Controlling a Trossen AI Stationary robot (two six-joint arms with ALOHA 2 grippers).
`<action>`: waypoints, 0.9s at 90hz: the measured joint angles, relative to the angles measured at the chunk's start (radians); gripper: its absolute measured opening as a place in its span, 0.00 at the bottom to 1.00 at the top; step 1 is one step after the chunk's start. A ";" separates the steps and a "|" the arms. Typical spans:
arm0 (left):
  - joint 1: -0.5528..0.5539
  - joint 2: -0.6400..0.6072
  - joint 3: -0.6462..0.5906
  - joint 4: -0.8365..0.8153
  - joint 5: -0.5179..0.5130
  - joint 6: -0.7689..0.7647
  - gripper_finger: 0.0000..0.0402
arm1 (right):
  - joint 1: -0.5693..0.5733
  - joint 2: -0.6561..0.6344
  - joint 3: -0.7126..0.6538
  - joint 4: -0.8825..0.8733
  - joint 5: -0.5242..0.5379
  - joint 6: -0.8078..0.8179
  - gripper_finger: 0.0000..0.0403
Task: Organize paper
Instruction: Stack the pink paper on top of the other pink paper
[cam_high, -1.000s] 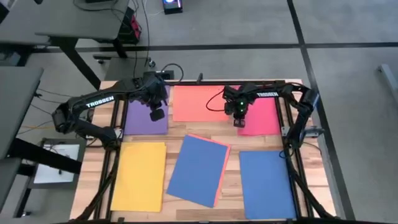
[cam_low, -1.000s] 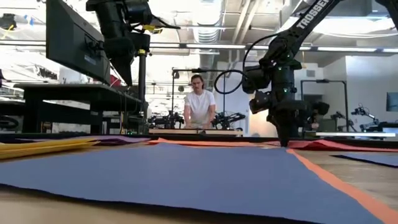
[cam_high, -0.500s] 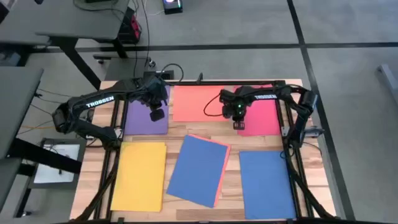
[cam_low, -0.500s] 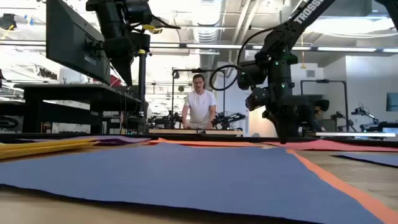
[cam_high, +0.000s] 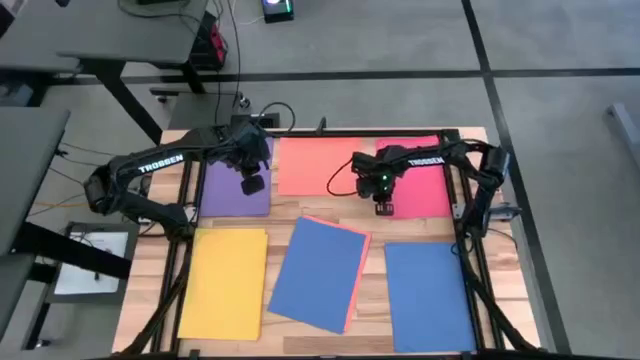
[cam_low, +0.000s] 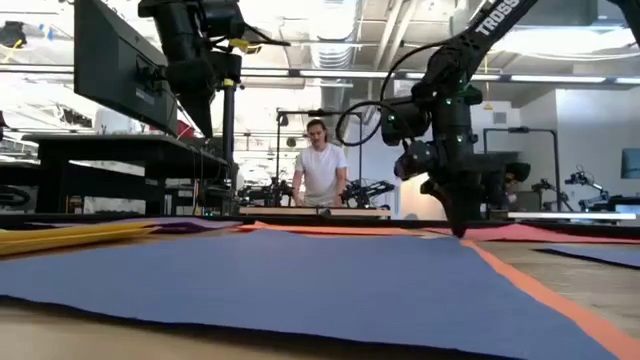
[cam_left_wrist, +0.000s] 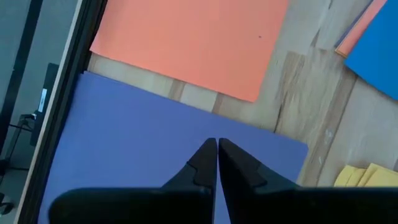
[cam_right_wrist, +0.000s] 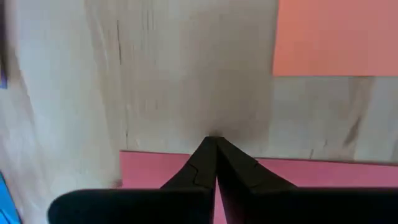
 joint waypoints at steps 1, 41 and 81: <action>0.000 0.000 0.000 0.000 0.000 0.000 0.00 | 0.000 0.000 -0.002 -0.003 0.000 0.000 0.00; 0.000 0.000 0.000 -0.015 0.000 0.006 0.00 | 0.011 -0.004 -0.007 -0.060 0.005 0.029 0.00; 0.000 0.000 0.000 -0.014 0.000 0.020 0.00 | 0.059 -0.004 0.012 -0.061 0.006 0.051 0.00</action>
